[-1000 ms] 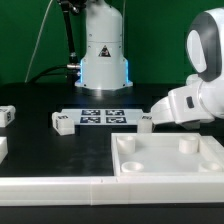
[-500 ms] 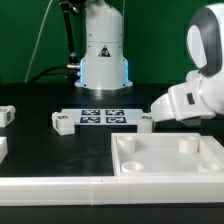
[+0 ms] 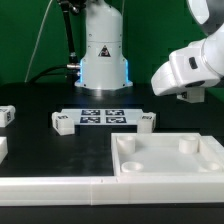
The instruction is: Assemble one leg
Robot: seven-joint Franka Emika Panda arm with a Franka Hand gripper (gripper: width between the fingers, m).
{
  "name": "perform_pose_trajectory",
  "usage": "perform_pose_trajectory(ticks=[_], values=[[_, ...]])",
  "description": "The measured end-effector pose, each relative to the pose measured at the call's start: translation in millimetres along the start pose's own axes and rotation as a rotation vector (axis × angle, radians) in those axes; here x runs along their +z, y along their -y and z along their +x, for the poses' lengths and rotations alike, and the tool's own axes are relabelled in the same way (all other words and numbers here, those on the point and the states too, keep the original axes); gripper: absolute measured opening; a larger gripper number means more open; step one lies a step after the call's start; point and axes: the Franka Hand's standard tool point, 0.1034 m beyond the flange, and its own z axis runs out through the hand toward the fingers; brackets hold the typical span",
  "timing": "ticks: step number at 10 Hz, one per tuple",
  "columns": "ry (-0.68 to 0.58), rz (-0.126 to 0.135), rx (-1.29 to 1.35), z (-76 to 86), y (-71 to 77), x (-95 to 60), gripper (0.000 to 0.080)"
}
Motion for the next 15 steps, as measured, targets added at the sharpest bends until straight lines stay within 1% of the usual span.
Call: perform_pose_trajectory(ticks=[1, 2, 3, 5, 6, 7, 8, 9, 10, 11, 12, 13, 14, 15], values=[[-0.038, 0.0, 0.001, 4.5, 0.1, -3.0, 0.0288], [-0.117, -0.003, -0.005, 10.7, -2.1, -7.1, 0.0288], [-0.236, -0.005, -0.028, 16.8, -15.0, -12.7, 0.0288], [-0.396, -0.006, -0.033, 5.3, -47.1, -38.7, 0.0288], [-0.456, -0.004, -0.027, 3.7, -59.5, -50.9, 0.029], [-0.579, -0.016, -0.02, 11.0, -60.2, -54.9, 0.029], [-0.633, -0.027, -0.019, 8.7, -60.6, -50.1, 0.029], [-0.737, -0.04, -0.014, 12.5, -63.7, -55.2, 0.029], [-0.798, -0.05, -0.01, 12.6, -65.3, -53.2, 0.029], [-0.91, -0.064, -0.011, 16.7, -67.8, -59.1, 0.029], [-0.99, -0.081, -0.038, 19.8, -71.8, -70.2, 0.029], [-1.058, -0.085, -0.046, 24.0, -80.2, -92.6, 0.029], [-0.999, -0.054, -0.04, 26.6, -82.9, -108.2, 0.029], [-1.019, -0.05, -0.042, 34.3, -82.8, -126.5, 0.029]])
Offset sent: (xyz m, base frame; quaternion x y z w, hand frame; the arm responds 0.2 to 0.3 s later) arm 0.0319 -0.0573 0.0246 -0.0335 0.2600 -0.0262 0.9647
